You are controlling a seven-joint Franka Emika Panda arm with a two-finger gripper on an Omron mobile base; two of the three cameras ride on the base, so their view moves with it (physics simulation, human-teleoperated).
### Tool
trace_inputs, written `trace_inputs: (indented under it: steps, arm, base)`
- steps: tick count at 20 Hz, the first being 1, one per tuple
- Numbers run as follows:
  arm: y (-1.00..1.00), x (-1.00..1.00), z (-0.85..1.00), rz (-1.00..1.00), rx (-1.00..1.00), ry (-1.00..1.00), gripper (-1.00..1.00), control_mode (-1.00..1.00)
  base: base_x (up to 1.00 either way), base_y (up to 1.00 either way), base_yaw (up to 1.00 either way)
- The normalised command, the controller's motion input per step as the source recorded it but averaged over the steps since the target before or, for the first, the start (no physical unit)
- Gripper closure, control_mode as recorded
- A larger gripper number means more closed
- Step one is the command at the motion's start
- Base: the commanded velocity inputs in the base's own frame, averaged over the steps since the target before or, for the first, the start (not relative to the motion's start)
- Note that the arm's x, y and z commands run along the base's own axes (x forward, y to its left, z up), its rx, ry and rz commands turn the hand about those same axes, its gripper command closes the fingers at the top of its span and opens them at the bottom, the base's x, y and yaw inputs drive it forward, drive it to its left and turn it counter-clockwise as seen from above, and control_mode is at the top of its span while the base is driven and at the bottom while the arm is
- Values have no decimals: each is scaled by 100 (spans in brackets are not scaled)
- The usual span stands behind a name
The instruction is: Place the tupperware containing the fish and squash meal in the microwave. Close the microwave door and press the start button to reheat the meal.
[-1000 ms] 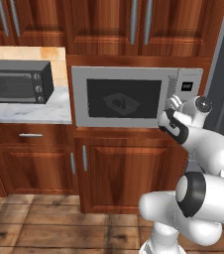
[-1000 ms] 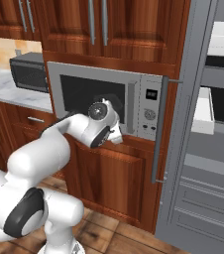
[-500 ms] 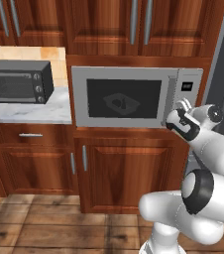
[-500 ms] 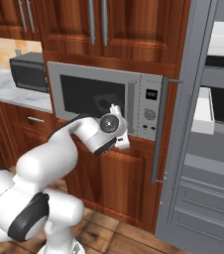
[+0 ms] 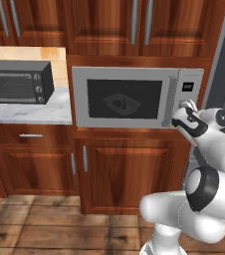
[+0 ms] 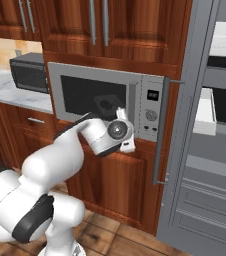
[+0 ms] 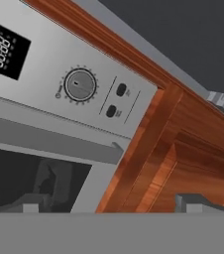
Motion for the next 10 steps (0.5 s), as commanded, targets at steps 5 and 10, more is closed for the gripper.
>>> trace_inputs:
  steps: [5,10]
  arm:
    - [-8,-12,0,0,1,-1,-100,-100]
    - [0,-10,0,0,0,-5,100,-100]
  base:
    - [0,0,0]
    - [0,0,0]
